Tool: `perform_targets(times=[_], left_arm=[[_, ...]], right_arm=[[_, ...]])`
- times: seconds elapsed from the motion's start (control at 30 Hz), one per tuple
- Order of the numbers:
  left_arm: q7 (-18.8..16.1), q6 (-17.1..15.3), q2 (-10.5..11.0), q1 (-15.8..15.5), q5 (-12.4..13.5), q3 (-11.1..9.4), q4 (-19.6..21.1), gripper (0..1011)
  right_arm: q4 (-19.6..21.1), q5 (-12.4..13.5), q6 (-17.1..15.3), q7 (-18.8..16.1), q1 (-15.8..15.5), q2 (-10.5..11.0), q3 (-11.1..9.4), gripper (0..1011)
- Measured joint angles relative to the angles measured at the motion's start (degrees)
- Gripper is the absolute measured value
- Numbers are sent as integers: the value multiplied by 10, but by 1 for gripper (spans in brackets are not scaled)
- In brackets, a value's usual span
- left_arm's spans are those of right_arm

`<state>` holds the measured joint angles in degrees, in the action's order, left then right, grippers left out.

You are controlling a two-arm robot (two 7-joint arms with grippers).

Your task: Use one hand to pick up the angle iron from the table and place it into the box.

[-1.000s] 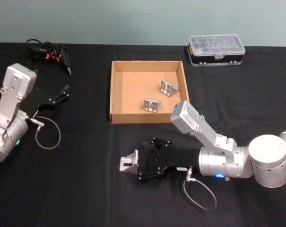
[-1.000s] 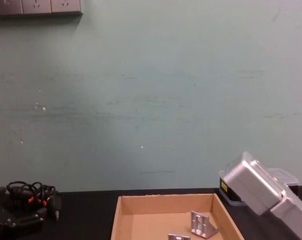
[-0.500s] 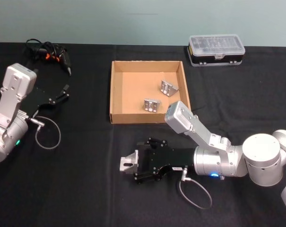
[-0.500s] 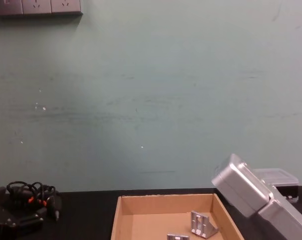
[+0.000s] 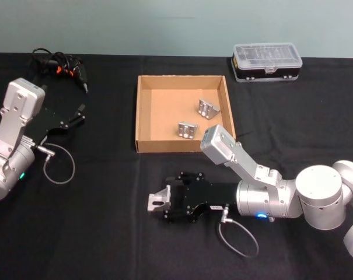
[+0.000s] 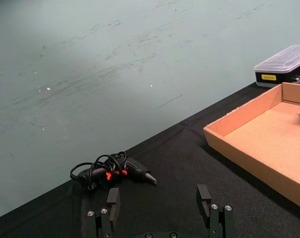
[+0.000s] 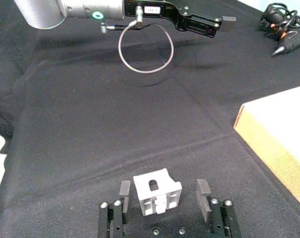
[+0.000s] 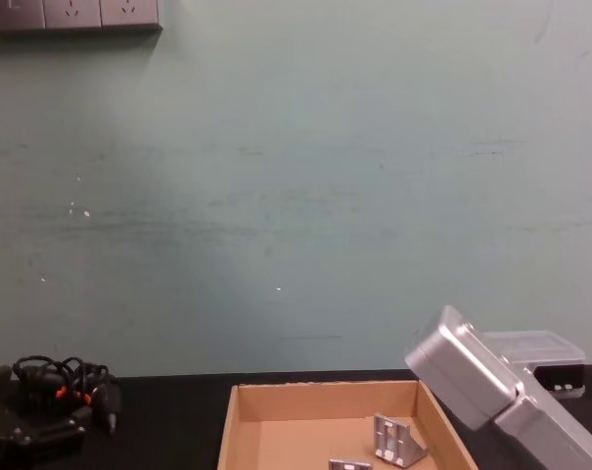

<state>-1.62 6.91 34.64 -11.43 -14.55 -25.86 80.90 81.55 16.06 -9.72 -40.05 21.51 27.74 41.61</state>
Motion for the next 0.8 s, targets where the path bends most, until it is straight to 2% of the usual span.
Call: perform_targets(times=[0.4,0.8], left_arm=[[0,0,0,0,0,0,0,1011],[0,0,0,0,0,0,0,1011]], right_arm=[[-2,-1,2,6,-2,4,-2,514],[8,-1,2,11,-5,8,-8,494]])
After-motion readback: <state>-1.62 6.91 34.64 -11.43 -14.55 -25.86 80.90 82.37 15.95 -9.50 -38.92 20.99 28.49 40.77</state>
